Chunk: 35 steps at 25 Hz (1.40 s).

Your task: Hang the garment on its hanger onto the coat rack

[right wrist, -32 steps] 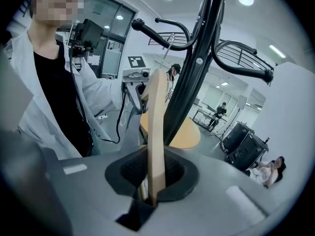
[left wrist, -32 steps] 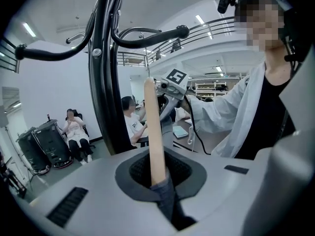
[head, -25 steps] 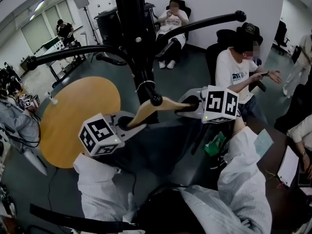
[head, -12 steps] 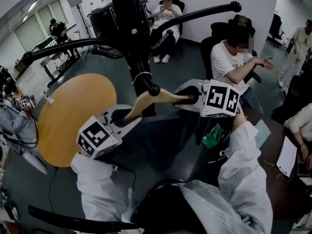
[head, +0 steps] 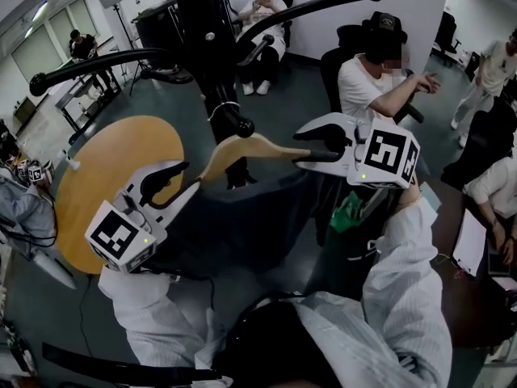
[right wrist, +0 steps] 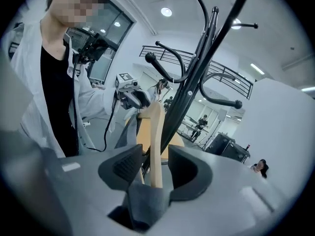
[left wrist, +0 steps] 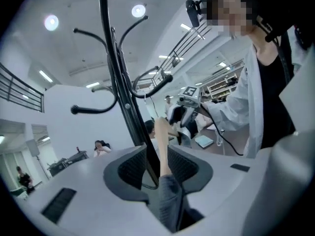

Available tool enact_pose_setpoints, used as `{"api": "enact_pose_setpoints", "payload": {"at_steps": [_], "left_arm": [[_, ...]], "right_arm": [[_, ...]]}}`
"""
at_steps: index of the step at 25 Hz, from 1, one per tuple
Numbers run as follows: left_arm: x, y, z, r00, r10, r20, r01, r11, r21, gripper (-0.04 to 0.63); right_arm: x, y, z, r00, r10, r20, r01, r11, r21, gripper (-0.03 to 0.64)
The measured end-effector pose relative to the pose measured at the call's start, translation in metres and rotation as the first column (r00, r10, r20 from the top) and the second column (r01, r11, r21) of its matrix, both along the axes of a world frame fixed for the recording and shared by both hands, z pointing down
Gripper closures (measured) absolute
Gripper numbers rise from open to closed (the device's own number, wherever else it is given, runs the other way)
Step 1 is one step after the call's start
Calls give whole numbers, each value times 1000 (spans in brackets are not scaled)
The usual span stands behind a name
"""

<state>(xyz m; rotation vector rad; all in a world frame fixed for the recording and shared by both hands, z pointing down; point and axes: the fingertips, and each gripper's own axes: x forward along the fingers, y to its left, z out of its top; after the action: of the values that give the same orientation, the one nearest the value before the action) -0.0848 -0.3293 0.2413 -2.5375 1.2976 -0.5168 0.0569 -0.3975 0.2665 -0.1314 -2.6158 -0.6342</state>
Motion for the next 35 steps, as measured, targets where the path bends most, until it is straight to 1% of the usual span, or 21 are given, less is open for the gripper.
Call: {"api": "enact_pose_setpoints", "payload": {"at_steps": [2, 4, 6, 7, 9, 10, 11, 12, 14, 17, 20, 21, 22, 24, 26, 28, 31, 33, 35], "left_arm": [[-1, 9, -16, 999, -39, -19, 41, 995, 89, 476], [7, 20, -31, 996, -57, -65, 67, 986, 156, 476], [14, 26, -45, 984, -88, -154, 118, 972, 201, 476], [15, 27, -49, 972, -118, -206, 160, 966, 204, 476], [16, 29, -47, 939, -165, -301, 225, 958, 180, 477], [20, 31, -43, 926, -177, -335, 243, 956, 166, 477], [24, 32, -38, 913, -189, -360, 258, 954, 153, 479], [28, 32, -33, 901, -203, -382, 274, 952, 140, 495], [36, 30, -22, 877, -226, -424, 296, 949, 105, 568], [47, 23, -7, 834, -232, -501, 291, 956, 42, 586], [63, 17, 9, 781, -221, -585, 259, 966, -19, 591], [71, 16, 16, 770, -219, -600, 247, 968, -37, 591], [78, 14, 23, 766, -220, -604, 238, 970, -50, 589], [92, 10, 33, 776, -220, -591, 229, 972, -61, 591], [100, 5, 37, 787, -214, -579, 221, 973, -59, 591], [105, 1, 41, 793, -209, -572, 216, 975, -58, 591], [110, -4, 45, 801, -205, -562, 212, 976, -54, 591], [112, -7, 46, 799, -199, -567, 206, 977, -53, 591], [113, -10, 48, 798, -195, -570, 204, 978, -49, 591]], "right_arm": [[6, 8, -11, 999, 13, 53, -14, 1000, 19, 468], [10, 16, -24, 989, 35, 141, -42, 998, 46, 471], [13, 20, -34, 969, 81, 232, -102, 992, 77, 482], [15, 22, -36, 957, 112, 269, -138, 987, 80, 513], [17, 26, -35, 929, 179, 324, -207, 977, 54, 568], [18, 29, -33, 912, 216, 348, -242, 970, 34, 600], [18, 32, -31, 893, 254, 370, -279, 960, 13, 612], [18, 34, -29, 872, 294, 391, -314, 949, -13, 614], [19, 38, -25, 819, 371, 438, -372, 924, -88, 614], [18, 46, -22, 730, 468, 497, -406, 883, -235, 615], [15, 54, -15, 660, 546, 517, -426, 838, -341, 615], [16, 55, -10, 636, 574, 515, -439, 819, -370, 615], [17, 56, -5, 614, 602, 510, -451, 799, -398, 615], [20, 56, 5, 584, 644, 494, -465, 764, -447, 615], [23, 56, 12, 568, 667, 482, -463, 743, -483, 615], [29, 55, 18, 545, 688, 479, -471, 724, -504, 615], [37, 51, 24, 520, 711, 473, -494, 702, -512, 615], [41, 47, 25, 510, 722, 468, -511, 692, -511, 617], [41, 42, 26, 507, 729, 460, -526, 685, -504, 617]]}}
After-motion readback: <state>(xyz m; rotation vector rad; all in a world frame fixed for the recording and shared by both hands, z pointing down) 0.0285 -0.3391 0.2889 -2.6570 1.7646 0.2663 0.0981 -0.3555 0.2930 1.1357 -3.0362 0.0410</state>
